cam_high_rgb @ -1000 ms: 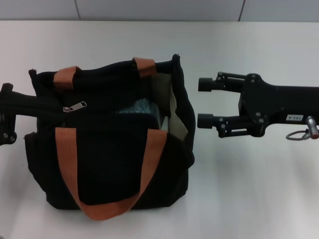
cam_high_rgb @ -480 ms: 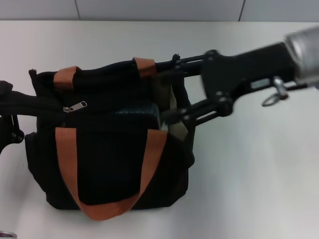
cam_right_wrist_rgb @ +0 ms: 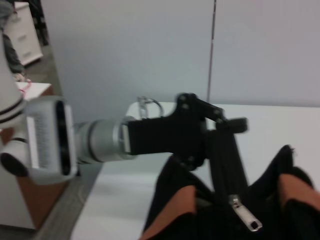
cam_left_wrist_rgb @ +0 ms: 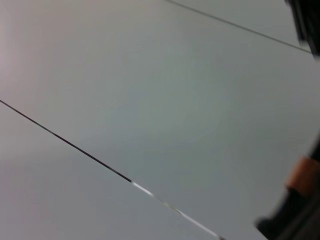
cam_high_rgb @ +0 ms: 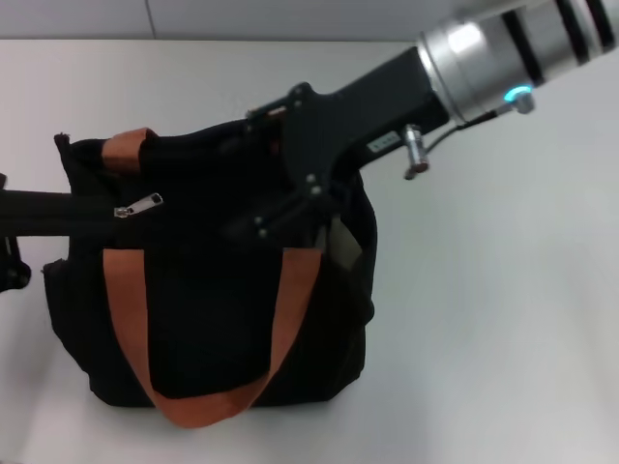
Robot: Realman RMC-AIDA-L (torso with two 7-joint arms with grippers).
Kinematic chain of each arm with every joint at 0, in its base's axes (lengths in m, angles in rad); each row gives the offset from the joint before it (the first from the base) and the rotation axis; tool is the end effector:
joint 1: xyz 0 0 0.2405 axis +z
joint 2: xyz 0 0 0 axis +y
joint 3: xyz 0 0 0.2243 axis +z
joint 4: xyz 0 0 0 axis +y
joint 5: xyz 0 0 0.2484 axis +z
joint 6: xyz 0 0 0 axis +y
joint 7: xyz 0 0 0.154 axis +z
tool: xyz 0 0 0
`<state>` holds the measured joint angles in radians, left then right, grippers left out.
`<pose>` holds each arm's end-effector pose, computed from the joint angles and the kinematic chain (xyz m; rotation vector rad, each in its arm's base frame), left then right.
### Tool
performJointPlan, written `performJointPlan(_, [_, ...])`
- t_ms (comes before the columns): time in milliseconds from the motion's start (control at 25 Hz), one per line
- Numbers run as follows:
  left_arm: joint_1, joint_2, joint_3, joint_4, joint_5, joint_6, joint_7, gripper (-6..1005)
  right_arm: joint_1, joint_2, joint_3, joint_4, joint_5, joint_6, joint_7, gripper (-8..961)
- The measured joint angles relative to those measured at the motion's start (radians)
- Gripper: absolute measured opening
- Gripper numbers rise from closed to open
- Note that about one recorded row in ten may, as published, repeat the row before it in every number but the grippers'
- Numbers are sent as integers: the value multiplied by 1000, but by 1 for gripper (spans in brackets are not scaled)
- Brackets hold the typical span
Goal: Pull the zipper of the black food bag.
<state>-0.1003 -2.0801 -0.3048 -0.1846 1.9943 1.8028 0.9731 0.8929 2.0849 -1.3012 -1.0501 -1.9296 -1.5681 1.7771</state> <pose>-0.3246 0.1937 -0.0126 -1.3976 0.5025 -0.0900 0.0166 0.3722 -0.0309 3.0286 0.1553 -0.2997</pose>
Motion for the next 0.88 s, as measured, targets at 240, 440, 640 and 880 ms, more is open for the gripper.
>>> performJointPlan(240, [3, 0, -2, 3, -1, 57, 1, 13, 7, 2, -70, -43, 4, 77, 0, 754])
performJointPlan(440, [4, 0, 4, -5, 1, 45, 1, 13, 16, 3, -190, -75, -2, 188, -2, 751])
performJointPlan(640, [-5, 0, 8, -10, 4, 44, 1, 13, 23, 4, -260, -92, -4, 225, -2, 546])
performJointPlan(880, [-9, 0, 13, -10, 7, 48, 1, 13, 74, 4, -274, -84, -55, 226, 46, 367])
